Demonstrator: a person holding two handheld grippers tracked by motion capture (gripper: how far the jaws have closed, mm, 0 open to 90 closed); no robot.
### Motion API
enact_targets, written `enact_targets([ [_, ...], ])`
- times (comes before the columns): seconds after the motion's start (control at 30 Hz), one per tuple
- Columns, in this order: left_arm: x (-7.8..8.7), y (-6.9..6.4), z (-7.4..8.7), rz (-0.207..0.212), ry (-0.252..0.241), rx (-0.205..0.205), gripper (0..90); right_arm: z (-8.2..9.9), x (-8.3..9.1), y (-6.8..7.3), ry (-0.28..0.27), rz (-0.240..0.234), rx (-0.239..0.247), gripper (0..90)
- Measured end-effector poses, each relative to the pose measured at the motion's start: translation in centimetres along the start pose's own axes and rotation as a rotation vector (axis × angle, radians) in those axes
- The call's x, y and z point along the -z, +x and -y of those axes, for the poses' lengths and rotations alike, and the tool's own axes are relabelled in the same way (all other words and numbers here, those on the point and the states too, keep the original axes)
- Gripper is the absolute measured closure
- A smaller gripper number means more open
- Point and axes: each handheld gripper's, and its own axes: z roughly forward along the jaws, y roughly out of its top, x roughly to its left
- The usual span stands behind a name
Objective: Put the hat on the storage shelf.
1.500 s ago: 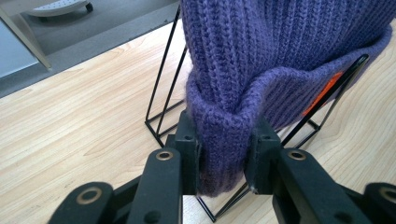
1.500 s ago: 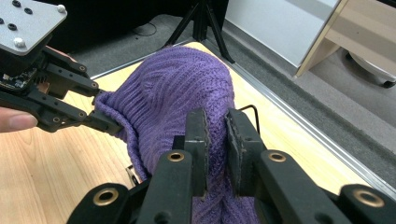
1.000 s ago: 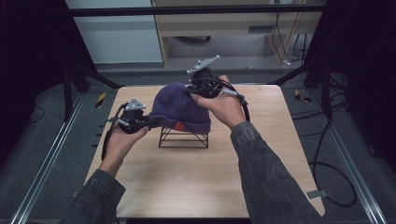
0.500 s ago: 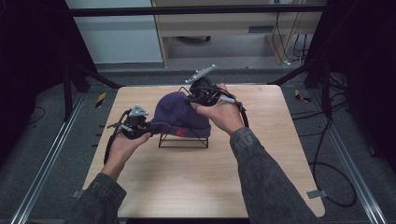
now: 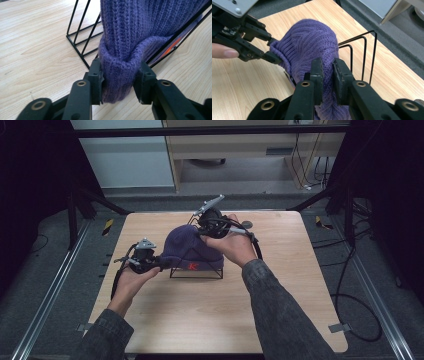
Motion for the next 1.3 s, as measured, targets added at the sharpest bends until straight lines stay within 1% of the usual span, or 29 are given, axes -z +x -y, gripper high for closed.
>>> enact_targets([
  [0.07, 0.5, -0.2, 0.2, -0.038, -0.020, 0.003, 56.0, 0.1, 0.0, 0.2, 0.004, 0.008, -0.008, 72.8],
  [0.1, 0.8, -0.3, 0.3, -0.049, -0.033, 0.005, 52.9, 0.2, 0.1, 0.3, -0.002, 0.013, -0.007, 69.3],
  [0.13, 1.1, -0.3, 0.5, -0.060, -0.039, 0.008, 48.9, 0.2, 0.2, 0.4, -0.016, 0.008, -0.010, 65.8],
  [0.17, 1.1, -0.3, 0.5, -0.060, -0.039, 0.008, 45.3, 0.3, 0.4, 0.5, -0.023, 0.011, -0.015, 64.0],
  [0.2, 1.7, -0.2, 0.9, -0.083, -0.057, 0.021, 43.7, 0.3, 0.5, 0.7, -0.027, 0.017, -0.016, 63.6],
  [0.23, 1.7, -0.2, 0.9, -0.083, -0.057, 0.021, 42.8, 0.4, 0.7, 0.8, -0.030, 0.017, -0.016, 62.8],
  [0.27, 2.3, -0.2, 1.4, -0.098, -0.070, 0.024, 41.1, 0.4, 0.9, 1.0, -0.030, 0.020, -0.013, 62.1],
  [0.4, 2.9, -0.1, 3.0, -0.144, -0.068, 0.034, 33.9, 0.6, 1.4, 1.4, -0.041, 0.034, -0.014, 57.7],
  [0.5, 3.2, 0.0, 4.3, -0.173, -0.067, 0.044, 29.1, 0.8, 1.7, 1.4, -0.044, 0.045, -0.013, 54.5],
  [0.53, 3.2, 0.0, 4.3, -0.173, -0.067, 0.044, 27.3, 0.8, 1.7, 1.4, -0.044, 0.045, -0.013, 54.5],
  [0.57, 3.3, 0.0, 4.7, -0.181, -0.063, 0.046, 27.3, 0.8, 1.9, 1.4, -0.046, 0.049, -0.017, 53.3],
  [0.6, 3.4, 0.2, 5.3, -0.186, -0.065, 0.062, 25.3, 0.9, 2.0, 1.3, -0.048, 0.055, -0.014, 51.4],
  [0.63, 3.5, 0.3, 5.6, -0.184, -0.066, 0.069, 22.4, 0.9, 2.3, 1.1, -0.052, 0.067, -0.021, 48.8],
  [0.7, 3.7, 0.4, 6.1, -0.191, -0.061, 0.072, 18.4, 1.1, 2.6, 0.9, -0.054, 0.078, -0.030, 44.0],
  [0.73, 3.8, 0.6, 6.5, -0.199, -0.048, 0.072, 15.4, 1.3, 3.0, 0.8, -0.059, 0.093, -0.039, 39.8],
  [0.77, 3.8, 0.8, 6.7, -0.202, -0.037, 0.074, 13.5, 1.5, 3.2, 0.7, -0.060, 0.098, -0.044, 37.6],
  [0.8, 3.8, 0.8, 6.7, -0.202, -0.037, 0.074, 11.6, 1.5, 3.2, 0.7, -0.060, 0.098, -0.044, 37.6],
  [0.9, 3.5, 1.1, 7.7, -0.189, 0.002, 0.085, 9.2, 2.3, 4.0, 0.5, -0.073, 0.123, -0.057, 30.7],
  [0.93, 3.2, 1.2, 8.4, -0.191, 0.032, 0.083, 7.4, 2.9, 4.5, 0.3, -0.077, 0.134, -0.073, 26.7],
  [1.0, 3.1, 1.2, 8.6, -0.193, 0.042, 0.076, 6.9, 3.3, 4.7, 0.1, -0.078, 0.141, -0.082, 24.8],
  [1.03, 3.0, 1.3, 8.9, -0.195, 0.058, 0.066, 6.3, 3.6, 4.9, -0.1, -0.084, 0.145, -0.092, 22.6],
  [1.07, 3.0, 1.3, 9.0, -0.195, 0.063, 0.067, 6.0, 4.1, 5.3, -0.4, -0.089, 0.147, -0.107, 20.4],
  [1.1, 3.0, 1.4, 9.3, -0.197, 0.066, 0.075, 5.9, 4.9, 5.8, -0.7, -0.092, 0.153, -0.123, 17.9],
  [1.13, 3.0, 1.4, 9.3, -0.197, 0.066, 0.075, 5.9, 4.9, 5.8, -0.7, -0.092, 0.153, -0.123, 17.9],
  [1.17, 3.0, 1.4, 9.3, -0.197, 0.064, 0.082, 5.9, 5.4, 6.0, -0.9, -0.090, 0.156, -0.132, 16.6],
  [1.2, 2.9, 1.4, 9.4, -0.196, 0.070, 0.089, 5.8, 6.7, 6.4, -1.3, -0.093, 0.168, -0.155, 13.9],
  [1.23, 2.9, 1.4, 9.4, -0.196, 0.070, 0.089, 5.8, 6.7, 6.4, -1.3, -0.093, 0.168, -0.155, 13.9],
  [1.27, 2.9, 1.4, 9.5, -0.195, 0.078, 0.091, 5.8, 7.4, 6.5, -1.5, -0.093, 0.171, -0.168, 13.4],
  [1.3, 2.8, 1.4, 9.6, -0.193, 0.086, 0.088, 5.8, 9.1, 6.7, -2.0, -0.090, 0.178, -0.190, 12.9],
])
